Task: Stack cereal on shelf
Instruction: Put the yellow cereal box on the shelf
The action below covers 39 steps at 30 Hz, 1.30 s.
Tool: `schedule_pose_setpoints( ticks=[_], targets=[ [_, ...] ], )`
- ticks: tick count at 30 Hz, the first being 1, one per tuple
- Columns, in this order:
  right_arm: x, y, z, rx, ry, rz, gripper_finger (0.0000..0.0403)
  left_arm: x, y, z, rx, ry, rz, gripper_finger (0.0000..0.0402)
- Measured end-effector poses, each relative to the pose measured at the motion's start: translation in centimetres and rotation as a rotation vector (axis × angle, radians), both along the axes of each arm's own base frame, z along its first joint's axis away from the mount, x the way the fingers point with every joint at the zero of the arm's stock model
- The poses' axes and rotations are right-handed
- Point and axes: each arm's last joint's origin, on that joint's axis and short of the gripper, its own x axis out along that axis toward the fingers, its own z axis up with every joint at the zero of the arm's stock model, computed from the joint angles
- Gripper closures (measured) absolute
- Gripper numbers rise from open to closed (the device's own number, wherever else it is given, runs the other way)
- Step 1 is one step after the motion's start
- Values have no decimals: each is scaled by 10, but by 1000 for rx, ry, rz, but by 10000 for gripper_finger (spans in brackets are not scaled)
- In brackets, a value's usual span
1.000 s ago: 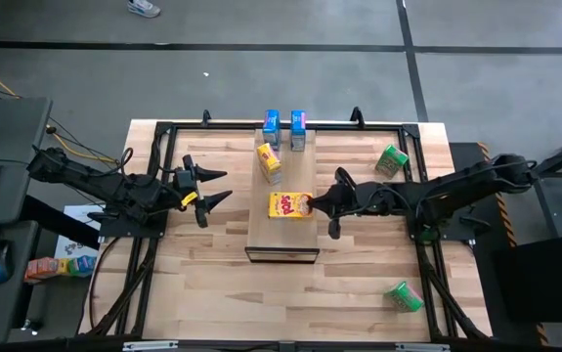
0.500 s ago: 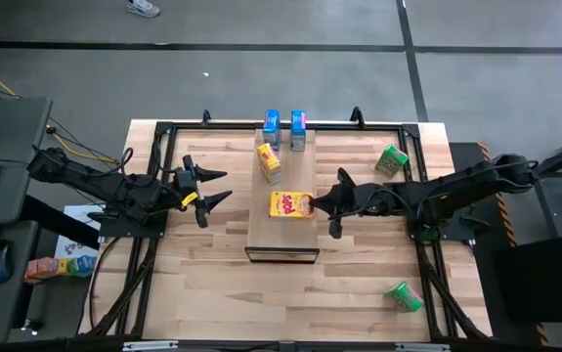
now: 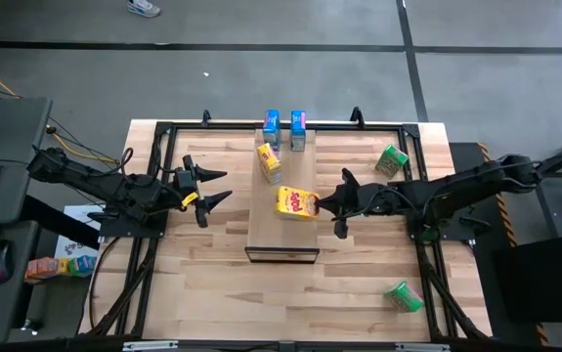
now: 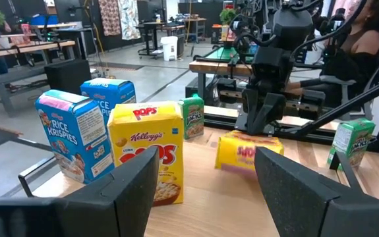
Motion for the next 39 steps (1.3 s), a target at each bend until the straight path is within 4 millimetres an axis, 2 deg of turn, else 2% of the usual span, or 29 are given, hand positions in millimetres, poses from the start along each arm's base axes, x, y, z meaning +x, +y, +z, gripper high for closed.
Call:
schedule_pose_setpoints(
  ticks=[4,7,13,39],
  targets=[
    [-3,0,1,2,3,2,403,0,0,0,0,0,0,158],
    [-4,0,-8,4,72,1,403,0,0,0,0,-1,0,158],
    [0,0,-12,12,76,-27,403,0,0,0,0,-1,0,158],
    [12,2,18,1,-235,22,403,0,0,0,-1,-4,1,158]
  ],
)
